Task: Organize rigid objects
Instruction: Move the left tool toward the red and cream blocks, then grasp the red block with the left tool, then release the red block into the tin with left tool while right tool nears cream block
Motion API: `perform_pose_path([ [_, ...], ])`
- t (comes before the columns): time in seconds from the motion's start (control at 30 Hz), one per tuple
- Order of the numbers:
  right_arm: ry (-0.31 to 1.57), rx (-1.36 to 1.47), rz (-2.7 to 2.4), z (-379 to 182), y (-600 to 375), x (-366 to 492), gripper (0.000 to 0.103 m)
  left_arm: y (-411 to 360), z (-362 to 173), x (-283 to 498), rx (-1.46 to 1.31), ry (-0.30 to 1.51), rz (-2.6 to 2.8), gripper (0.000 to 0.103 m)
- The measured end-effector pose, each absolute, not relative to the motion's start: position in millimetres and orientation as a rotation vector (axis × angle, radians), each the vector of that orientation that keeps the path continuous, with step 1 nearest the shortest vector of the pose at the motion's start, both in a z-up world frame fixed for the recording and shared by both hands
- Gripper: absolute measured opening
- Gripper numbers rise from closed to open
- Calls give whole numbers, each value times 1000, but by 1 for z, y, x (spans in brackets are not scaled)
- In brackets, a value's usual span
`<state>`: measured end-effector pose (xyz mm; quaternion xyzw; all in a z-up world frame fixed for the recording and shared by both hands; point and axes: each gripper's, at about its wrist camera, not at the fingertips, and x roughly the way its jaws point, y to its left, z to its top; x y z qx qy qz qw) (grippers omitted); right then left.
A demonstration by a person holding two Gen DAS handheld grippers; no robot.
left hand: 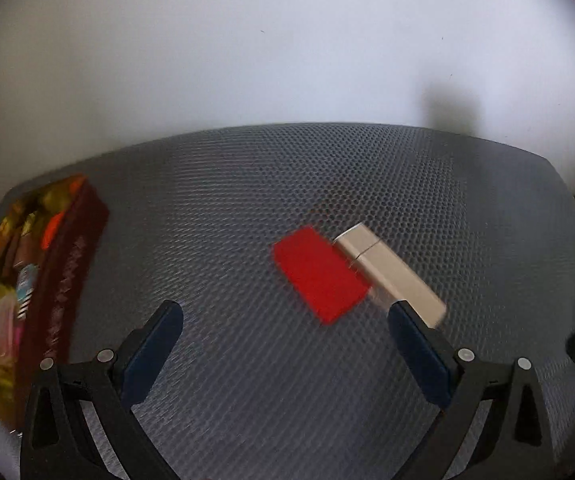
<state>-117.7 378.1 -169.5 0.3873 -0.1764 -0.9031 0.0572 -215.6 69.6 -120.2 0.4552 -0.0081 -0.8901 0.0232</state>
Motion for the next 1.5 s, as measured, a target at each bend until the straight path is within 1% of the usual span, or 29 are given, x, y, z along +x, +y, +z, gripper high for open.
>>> perform_pose_path([
  [0.07, -592, 1180, -2711, -173, 382, -118, 66, 78, -123, -227, 1404, -11, -2740, 102],
  [0.17, -640, 1155, -2682, -173, 386, -118, 66, 72, -124, -236, 1400, 97, -2706, 100],
  [0.23, -677, 1137, -2669, -174, 392, -116, 66, 64, -118, -232, 1396, 133, -2680, 90],
  [0.27, -702, 1128, -2658, -175, 394, -116, 66, 54, -111, -219, 1339, 176, -2685, 90],
  [0.3, -718, 1122, -2651, -175, 397, -114, 66, 47, -107, -210, 1291, 180, -2682, 90],
  [0.43, -727, 1117, -2642, -175, 397, -113, 66, 56, -115, -206, 1409, 126, -2685, 88],
  [0.47, -734, 1114, -2639, -175, 398, -113, 66, 66, -114, -205, 1381, 71, -2693, 89],
  [0.53, -750, 1107, -2634, -176, 400, -112, 66, 80, -117, -211, 1395, 42, -2691, 92],
  [0.63, -752, 1108, -2635, -178, 400, -113, 66, 91, -120, -232, 1377, 79, -2653, 91],
  [0.73, -762, 1104, -2631, -179, 400, -113, 66, 74, -118, -224, 1382, 177, -2602, 90],
  [0.83, -759, 1104, -2632, -175, 410, -109, 66, 60, -125, -212, 1386, 205, -2595, 89],
  [0.93, -762, 1102, -2631, -174, 409, -109, 66, 70, -122, -213, 1347, 128, -2645, 89],
  [1.0, -765, 1103, -2631, -173, 408, -108, 67, 82, -125, -222, 1385, 137, -2656, 89],
  [1.07, -760, 1105, -2632, -175, 406, -109, 67, 94, -127, -229, 1396, 91, -2662, 88],
  [1.1, -762, 1105, -2631, -175, 406, -109, 67, 97, -132, -234, 1424, 62, -2628, 83],
  [1.13, -764, 1103, -2630, -175, 406, -109, 67, 112, -138, -230, 1451, 102, -2609, 82],
  [1.17, -765, 1103, -2628, -175, 406, -109, 67, 109, -137, -229, 1434, 149, -2601, 79],
  [1.2, -765, 1103, -2628, -174, 406, -109, 66, 110, -135, -228, 1437, 137, -2604, 71],
  [1.23, -764, 1103, -2628, -174, 405, -110, 67, 113, -132, -226, 1436, 105, -2630, 43],
  [1.27, -762, 1104, -2628, -173, 404, -110, 67, 120, -129, -227, 1431, 68, -2649, 26],
  [1.3, -763, 1105, -2629, -174, 404, -110, 67, 123, -127, -226, 1442, 50, -2655, 26],
  [1.37, -764, 1103, -2625, -174, 404, -111, 67, 117, -123, -220, 1492, 123, -2665, 26],
  [1.5, -771, 1099, -2618, -173, 406, -112, 67, 112, -96, -199, 1440, 97, -2726, 26],
])
